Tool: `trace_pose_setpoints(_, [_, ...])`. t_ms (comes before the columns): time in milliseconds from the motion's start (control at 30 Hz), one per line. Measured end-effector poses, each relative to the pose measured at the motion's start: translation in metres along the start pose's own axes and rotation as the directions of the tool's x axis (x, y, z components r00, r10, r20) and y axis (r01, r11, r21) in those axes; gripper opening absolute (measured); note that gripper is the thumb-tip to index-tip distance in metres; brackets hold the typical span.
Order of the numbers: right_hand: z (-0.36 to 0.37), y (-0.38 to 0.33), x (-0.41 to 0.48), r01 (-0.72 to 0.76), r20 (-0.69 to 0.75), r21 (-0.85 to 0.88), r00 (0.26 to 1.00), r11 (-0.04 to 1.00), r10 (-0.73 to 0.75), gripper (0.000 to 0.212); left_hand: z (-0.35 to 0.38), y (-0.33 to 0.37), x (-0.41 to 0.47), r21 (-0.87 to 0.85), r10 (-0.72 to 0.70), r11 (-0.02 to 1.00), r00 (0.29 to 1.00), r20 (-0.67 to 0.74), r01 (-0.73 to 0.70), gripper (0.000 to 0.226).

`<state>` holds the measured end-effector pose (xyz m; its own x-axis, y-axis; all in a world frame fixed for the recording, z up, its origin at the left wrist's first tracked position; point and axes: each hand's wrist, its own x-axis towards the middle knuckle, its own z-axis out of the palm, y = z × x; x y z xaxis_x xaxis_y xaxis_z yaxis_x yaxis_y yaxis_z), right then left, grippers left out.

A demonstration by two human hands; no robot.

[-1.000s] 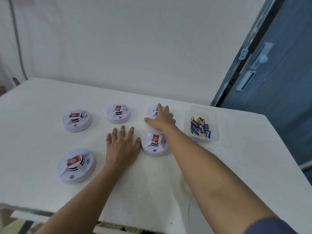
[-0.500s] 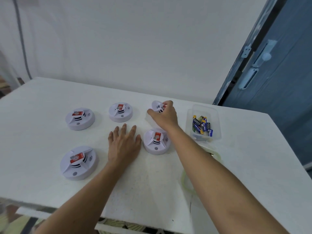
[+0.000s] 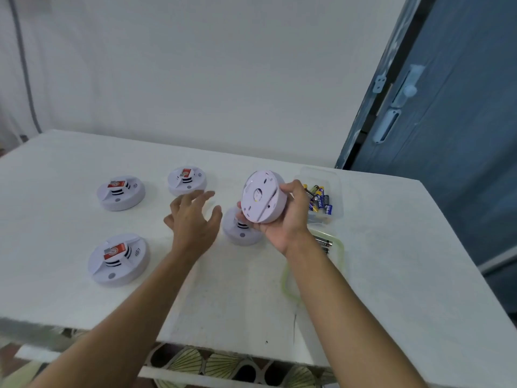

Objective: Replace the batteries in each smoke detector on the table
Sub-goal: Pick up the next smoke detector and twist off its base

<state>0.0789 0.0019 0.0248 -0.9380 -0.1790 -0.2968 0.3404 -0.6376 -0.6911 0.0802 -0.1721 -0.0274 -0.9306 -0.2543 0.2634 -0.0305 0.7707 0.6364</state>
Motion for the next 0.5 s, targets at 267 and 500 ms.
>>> trace_pose_setpoints(267, [-0.027,-0.002,-0.035,0.009,0.01,0.045,1.0,0.999,-0.009,0.048,-0.019,0.079,-0.037,-0.325,0.331,0.901,0.939,0.092,-0.286,0.053])
trace_pose_setpoints(500, [-0.047,-0.012,-0.056,0.054,-0.026,-0.003,0.998,0.999,-0.054,0.043,-0.008,0.104,-0.057,-0.345,0.402,0.877,0.903,0.15,-0.334,0.058])
